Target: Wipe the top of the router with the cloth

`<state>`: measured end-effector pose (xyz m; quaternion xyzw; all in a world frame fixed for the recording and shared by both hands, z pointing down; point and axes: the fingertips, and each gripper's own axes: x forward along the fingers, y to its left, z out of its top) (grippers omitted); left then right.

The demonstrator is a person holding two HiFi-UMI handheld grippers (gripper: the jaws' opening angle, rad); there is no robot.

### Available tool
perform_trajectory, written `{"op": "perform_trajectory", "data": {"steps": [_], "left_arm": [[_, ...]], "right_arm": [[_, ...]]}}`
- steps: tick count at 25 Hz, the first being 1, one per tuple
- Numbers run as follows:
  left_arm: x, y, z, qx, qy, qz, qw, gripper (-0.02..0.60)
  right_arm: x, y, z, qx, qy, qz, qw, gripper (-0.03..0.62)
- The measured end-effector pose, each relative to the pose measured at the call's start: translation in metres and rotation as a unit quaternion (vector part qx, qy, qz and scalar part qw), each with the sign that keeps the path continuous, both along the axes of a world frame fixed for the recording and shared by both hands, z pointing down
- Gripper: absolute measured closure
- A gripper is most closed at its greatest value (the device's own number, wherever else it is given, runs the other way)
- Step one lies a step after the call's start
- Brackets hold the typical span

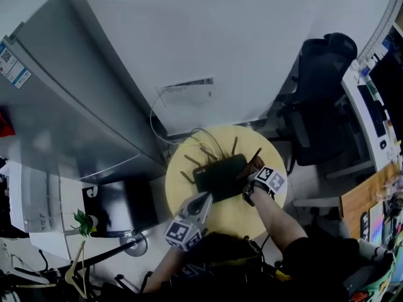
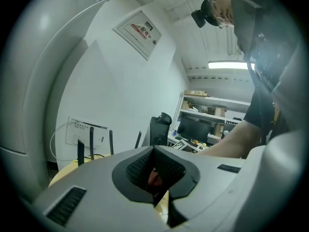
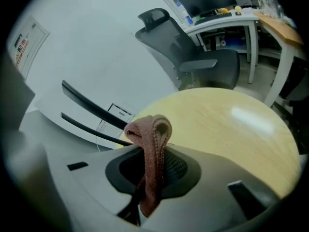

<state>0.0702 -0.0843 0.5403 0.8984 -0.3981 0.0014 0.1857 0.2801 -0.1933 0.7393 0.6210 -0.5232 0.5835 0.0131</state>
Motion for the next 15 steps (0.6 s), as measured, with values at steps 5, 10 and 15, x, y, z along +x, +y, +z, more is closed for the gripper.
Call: {"op": "perform_trajectory", "data": {"steps": [5,10,15], "left_arm": [[-0.001,0.005,0.002,-0.001,-0.001,-0.012,0.9999,0.580],[0.005,0.007,-0.001,0.007,0.004,-0.010,0.9999,0.580],[0.015,0.008,-0.002,0.017,0.008,0.006,0.9998,0.580]], "right_arm": [[-0.001,-0.001,0.007,-0.006,-0.035,0.009,0.999,0.531],[-0.002,-0.002,0.002,-0.002,-0.075,0.026,0.997,0.531],[-0.009,-0.003,-0.021,0.023,-0.101,0.027,0.994,0.531]]}}
